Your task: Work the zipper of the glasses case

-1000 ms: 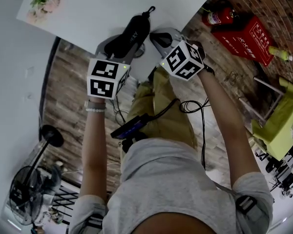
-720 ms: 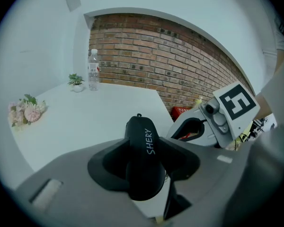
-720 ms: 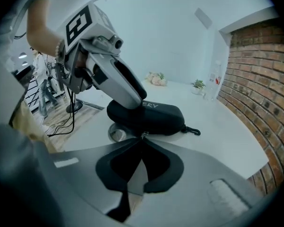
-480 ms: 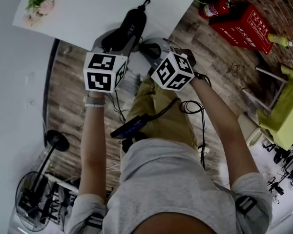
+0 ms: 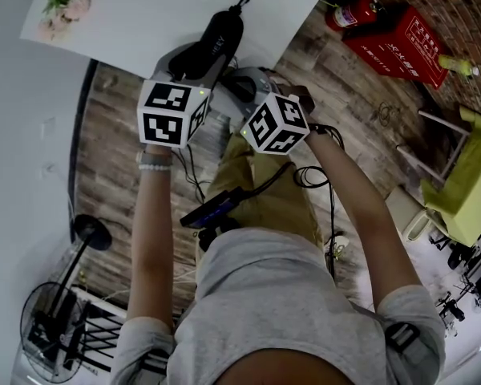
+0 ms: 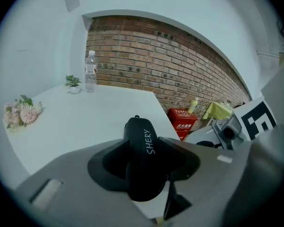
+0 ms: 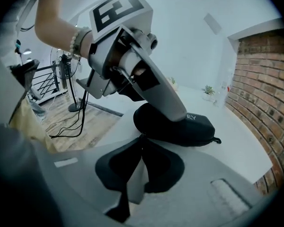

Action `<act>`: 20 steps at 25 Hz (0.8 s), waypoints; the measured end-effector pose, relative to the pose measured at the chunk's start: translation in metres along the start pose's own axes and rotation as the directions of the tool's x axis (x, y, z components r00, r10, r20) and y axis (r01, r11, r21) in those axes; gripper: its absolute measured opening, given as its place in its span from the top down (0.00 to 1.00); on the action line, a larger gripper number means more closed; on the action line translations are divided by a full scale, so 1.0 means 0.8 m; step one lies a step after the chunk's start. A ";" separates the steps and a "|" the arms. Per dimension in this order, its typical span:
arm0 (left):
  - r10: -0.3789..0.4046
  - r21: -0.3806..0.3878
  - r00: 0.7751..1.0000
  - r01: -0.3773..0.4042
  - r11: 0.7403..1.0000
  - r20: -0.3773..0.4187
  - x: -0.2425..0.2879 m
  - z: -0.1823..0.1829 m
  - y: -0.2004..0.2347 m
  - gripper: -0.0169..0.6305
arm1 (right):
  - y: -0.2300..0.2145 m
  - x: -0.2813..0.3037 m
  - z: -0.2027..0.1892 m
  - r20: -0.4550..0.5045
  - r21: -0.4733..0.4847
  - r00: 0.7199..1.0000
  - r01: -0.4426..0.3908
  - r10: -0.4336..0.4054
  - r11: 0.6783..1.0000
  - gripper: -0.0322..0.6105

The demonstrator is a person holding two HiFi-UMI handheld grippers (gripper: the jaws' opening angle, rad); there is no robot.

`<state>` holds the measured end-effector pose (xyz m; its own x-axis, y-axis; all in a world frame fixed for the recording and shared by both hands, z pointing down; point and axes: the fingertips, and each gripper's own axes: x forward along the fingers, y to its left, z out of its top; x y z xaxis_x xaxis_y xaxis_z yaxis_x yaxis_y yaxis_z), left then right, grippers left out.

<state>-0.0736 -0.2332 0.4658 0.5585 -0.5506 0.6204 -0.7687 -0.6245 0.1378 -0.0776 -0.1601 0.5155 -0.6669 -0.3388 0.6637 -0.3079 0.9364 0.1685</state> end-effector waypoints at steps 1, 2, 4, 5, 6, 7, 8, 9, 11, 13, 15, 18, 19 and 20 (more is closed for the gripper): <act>-0.004 0.003 1.000 0.004 1.000 0.007 -0.001 0.001 0.000 0.66 | 0.000 0.000 0.000 -0.002 -0.001 1.000 0.009 -0.009 1.000 0.93; -0.005 0.008 1.000 0.005 1.000 0.013 -0.002 0.002 0.000 0.67 | 0.001 -0.001 0.001 -0.002 0.005 1.000 0.013 -0.013 1.000 0.89; 0.004 0.027 1.000 -0.005 1.000 0.024 -0.007 0.005 -0.001 0.71 | 0.002 -0.004 0.002 0.004 0.035 1.000 0.013 -0.014 0.999 0.84; 0.011 0.040 0.999 -0.013 0.999 0.031 -0.010 0.006 -0.003 0.72 | 0.001 -0.008 0.001 0.006 0.051 1.000 0.016 -0.016 0.999 0.84; 0.017 0.052 0.999 -0.019 0.998 0.039 -0.014 0.008 -0.005 0.73 | 0.000 -0.013 0.000 0.006 0.066 1.000 0.022 -0.022 0.998 0.84; 0.022 0.060 0.999 -0.025 0.998 0.048 -0.020 0.009 -0.007 0.73 | -0.003 -0.018 -0.001 0.004 0.080 0.999 0.034 -0.034 0.996 0.84; 0.026 0.064 0.998 -0.030 0.998 0.058 -0.027 0.010 -0.009 0.75 | -0.007 -0.025 -0.002 0.003 0.097 0.999 0.051 -0.052 0.994 0.84; 0.032 0.066 0.997 -0.036 0.997 0.067 -0.034 0.010 -0.011 0.78 | -0.011 -0.032 -0.002 0.005 0.119 0.997 0.071 -0.073 0.990 0.86; 0.046 0.061 0.995 -0.052 0.997 0.093 -0.051 0.014 -0.012 0.88 | -0.019 -0.048 0.000 0.024 0.190 0.994 0.099 -0.105 0.977 0.95; 0.053 0.047 0.990 -0.060 0.997 0.134 -0.068 0.022 -0.012 0.95 | -0.024 -0.065 0.008 0.068 0.279 0.990 0.097 -0.120 0.955 0.95; 0.058 0.040 0.982 -0.066 0.997 0.177 -0.087 0.033 -0.013 0.95 | -0.030 -0.082 0.018 0.109 0.344 0.982 0.107 -0.152 0.933 0.95; 0.079 0.039 0.969 -0.091 0.995 0.236 -0.115 0.053 -0.013 0.95 | -0.040 -0.110 0.036 0.143 0.375 0.967 0.146 -0.212 0.916 0.95; 0.087 0.038 0.963 -0.100 0.994 0.256 -0.125 0.059 -0.014 0.95 | -0.042 -0.120 0.042 0.152 0.376 0.962 0.157 -0.228 0.913 0.95; 0.092 0.037 0.957 -0.106 0.994 0.275 -0.135 0.066 -0.015 0.95 | -0.043 -0.128 0.048 0.161 0.376 0.957 0.168 -0.243 0.911 0.95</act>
<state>-0.1080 -0.1952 0.3568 0.5493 -0.7368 0.3942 -0.8118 -0.5824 0.0426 -0.0244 -0.1612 0.4136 -0.6726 -0.5660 0.4766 -0.6478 0.7618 -0.0095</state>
